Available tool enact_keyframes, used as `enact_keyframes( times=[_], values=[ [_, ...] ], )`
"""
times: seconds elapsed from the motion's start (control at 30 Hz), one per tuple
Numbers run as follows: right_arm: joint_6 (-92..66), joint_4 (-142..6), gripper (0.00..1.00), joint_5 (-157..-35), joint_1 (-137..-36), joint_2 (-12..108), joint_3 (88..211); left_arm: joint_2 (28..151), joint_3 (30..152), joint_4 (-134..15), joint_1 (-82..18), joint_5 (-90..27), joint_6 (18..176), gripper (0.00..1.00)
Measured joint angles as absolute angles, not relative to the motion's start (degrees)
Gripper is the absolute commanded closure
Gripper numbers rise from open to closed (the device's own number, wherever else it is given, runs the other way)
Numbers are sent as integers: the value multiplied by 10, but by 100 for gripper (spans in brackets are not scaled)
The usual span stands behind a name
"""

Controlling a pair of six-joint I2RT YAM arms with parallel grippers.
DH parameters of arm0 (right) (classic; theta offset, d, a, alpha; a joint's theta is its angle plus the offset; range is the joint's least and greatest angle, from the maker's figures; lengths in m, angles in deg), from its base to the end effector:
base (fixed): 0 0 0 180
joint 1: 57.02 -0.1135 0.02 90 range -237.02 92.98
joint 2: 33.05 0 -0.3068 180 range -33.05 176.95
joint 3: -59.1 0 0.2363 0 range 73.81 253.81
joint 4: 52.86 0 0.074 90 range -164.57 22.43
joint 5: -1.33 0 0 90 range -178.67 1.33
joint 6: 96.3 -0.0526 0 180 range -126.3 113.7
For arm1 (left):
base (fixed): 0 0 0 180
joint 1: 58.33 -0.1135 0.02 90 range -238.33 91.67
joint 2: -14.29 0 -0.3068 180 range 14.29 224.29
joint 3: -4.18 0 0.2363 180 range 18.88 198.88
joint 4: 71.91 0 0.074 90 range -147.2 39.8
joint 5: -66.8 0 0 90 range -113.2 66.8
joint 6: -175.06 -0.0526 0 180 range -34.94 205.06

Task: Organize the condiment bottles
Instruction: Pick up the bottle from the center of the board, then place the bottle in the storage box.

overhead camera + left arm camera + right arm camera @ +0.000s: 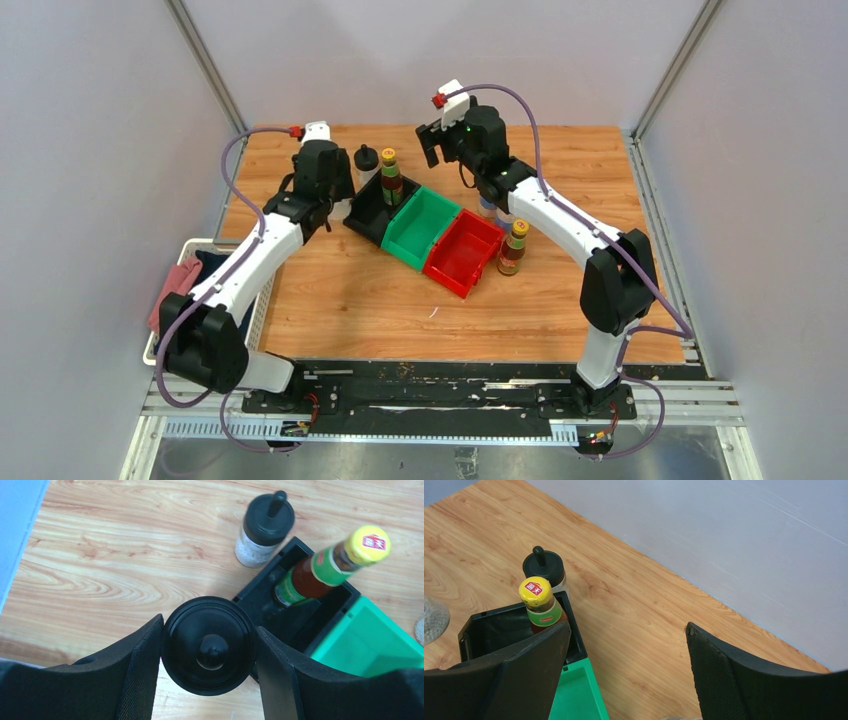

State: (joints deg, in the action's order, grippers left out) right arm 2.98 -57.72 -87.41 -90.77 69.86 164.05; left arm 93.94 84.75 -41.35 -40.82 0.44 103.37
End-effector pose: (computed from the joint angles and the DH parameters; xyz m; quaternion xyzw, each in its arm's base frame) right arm 0.3757 0.2497 0.4147 -0.2586 0.6766 0.1383 0.6755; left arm 0.2995 -0.0724 0.3587 -0.1089 0.8454 0.0172 0.5227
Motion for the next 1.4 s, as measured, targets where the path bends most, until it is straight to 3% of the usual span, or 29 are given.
enact_keyframes(
  times=[1.4],
  values=[
    [32, -568, 11, -869, -869, 688, 1609, 916, 813, -419, -222, -11, 1026, 100]
  ],
)
